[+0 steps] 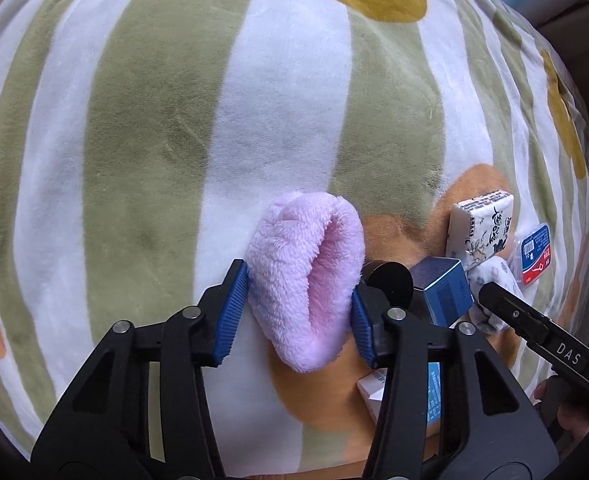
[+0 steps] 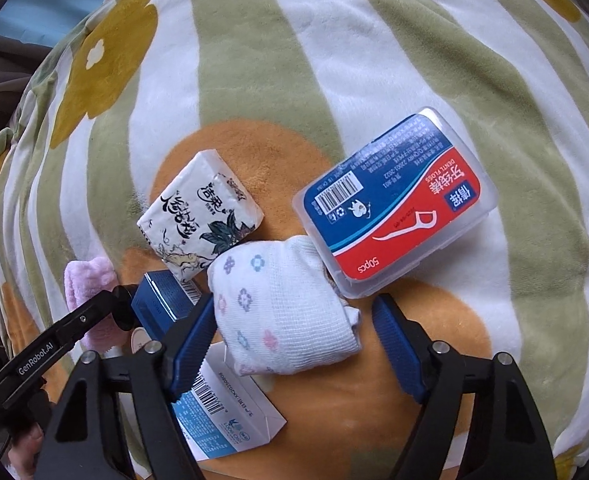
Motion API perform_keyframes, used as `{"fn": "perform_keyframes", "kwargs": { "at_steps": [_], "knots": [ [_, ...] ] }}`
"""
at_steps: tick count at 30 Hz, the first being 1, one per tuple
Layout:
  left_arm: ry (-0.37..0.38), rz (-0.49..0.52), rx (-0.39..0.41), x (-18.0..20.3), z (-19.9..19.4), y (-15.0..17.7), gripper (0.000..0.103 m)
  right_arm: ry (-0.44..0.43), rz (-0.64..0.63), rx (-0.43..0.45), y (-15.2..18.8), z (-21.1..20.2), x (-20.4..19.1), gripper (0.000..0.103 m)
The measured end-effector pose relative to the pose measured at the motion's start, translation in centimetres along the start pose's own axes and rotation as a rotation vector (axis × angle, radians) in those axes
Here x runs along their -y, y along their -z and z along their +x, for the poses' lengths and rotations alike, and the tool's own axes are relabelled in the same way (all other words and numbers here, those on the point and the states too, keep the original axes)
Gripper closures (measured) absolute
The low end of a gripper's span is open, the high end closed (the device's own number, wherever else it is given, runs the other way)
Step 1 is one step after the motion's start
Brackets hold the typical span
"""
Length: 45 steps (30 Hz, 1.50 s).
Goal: Organize objects
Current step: 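Grasp the pink slipper with the left tool while the right tool grasps the white sock, then carry slipper and sock into the box and open both tools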
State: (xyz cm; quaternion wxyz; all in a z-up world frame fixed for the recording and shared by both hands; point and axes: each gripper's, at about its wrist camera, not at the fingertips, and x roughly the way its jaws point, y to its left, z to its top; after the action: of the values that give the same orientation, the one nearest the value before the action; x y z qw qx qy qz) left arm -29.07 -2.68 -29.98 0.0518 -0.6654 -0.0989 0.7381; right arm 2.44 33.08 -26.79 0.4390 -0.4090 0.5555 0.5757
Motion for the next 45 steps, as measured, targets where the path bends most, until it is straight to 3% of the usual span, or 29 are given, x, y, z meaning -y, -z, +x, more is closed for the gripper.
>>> {"fn": "perform_keyframes", "kwargs": {
  "at_steps": [4, 10, 20, 23, 34, 45],
  "knots": [
    [-0.009, 0.015, 0.009, 0.6, 0.0, 0.1, 0.069, -0.013, -0.006, -0.003, 0.5, -0.7, 0.0, 0.044],
    [-0.005, 0.020, 0.028, 1.2, -1.1, 0.4, 0.070, -0.032, -0.006, 0.000, 1.8, -2.2, 0.7, 0.047],
    [0.002, 0.037, 0.101, 2.3, -6.6, 0.5, 0.070, -0.079, -0.035, 0.037, 3.9, -6.6, 1.8, 0.048],
    [-0.002, 0.046, 0.126, 1.7, -9.4, 2.2, 0.070, -0.089, -0.050, 0.062, 4.1, -8.6, 1.6, 0.047],
    [-0.002, 0.084, 0.235, 2.8, -18.2, 8.6, 0.070, -0.088, -0.129, 0.188, 3.3, -12.4, -5.2, 0.048],
    [0.004, 0.091, 0.312, 3.4, -24.0, 16.0, 0.070, -0.063, -0.233, 0.262, 9.3, -18.6, -5.4, 0.047]
  ]
}}
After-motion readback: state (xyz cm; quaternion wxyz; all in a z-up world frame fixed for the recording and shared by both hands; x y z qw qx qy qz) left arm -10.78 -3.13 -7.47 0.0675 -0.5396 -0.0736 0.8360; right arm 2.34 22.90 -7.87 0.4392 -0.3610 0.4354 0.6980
